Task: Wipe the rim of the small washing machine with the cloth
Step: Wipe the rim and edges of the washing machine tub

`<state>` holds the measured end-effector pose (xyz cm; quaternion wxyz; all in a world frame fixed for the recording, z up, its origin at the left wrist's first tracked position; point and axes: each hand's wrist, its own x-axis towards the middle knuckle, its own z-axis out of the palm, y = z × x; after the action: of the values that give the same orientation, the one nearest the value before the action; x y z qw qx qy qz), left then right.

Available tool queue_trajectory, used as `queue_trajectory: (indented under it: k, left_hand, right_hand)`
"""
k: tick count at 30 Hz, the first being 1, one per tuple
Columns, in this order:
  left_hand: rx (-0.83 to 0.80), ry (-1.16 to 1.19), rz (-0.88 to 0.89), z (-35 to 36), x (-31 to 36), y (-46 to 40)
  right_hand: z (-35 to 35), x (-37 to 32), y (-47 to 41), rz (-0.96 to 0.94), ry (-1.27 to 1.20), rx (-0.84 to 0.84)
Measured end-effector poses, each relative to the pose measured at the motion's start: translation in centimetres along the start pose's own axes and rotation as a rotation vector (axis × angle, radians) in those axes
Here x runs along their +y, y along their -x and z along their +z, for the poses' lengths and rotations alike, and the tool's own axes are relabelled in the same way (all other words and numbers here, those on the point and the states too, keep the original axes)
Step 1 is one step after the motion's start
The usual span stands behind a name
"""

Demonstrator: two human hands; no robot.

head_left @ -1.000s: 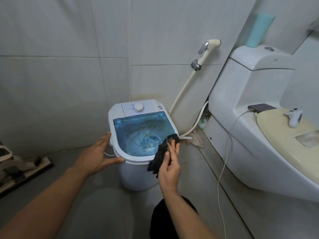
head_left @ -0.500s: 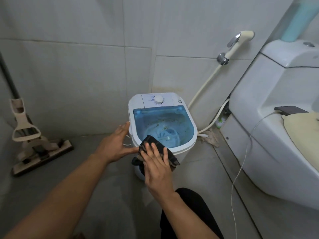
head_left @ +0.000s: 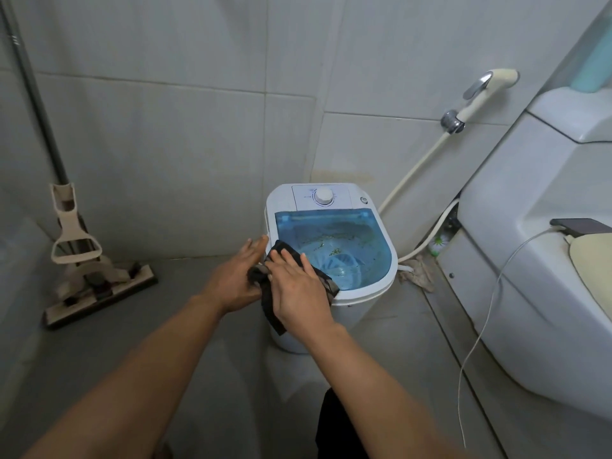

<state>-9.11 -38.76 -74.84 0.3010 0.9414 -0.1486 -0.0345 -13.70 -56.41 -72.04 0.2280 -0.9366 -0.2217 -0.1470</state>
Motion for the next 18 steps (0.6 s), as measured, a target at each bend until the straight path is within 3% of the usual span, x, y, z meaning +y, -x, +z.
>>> queue_trajectory:
  k: [11, 18]
  left_hand:
    - [0.012, -0.058, -0.045, -0.5, 1.7, -0.1]
    - [0.043, 0.012, 0.043, -0.6, 1.7, 0.2]
  right_hand:
    - [2.1, -0.1, -7.0, 0.057, 0.112, -0.112]
    - [1.6, 0.1, -8.1, 0.031, 0.161, -0.151]
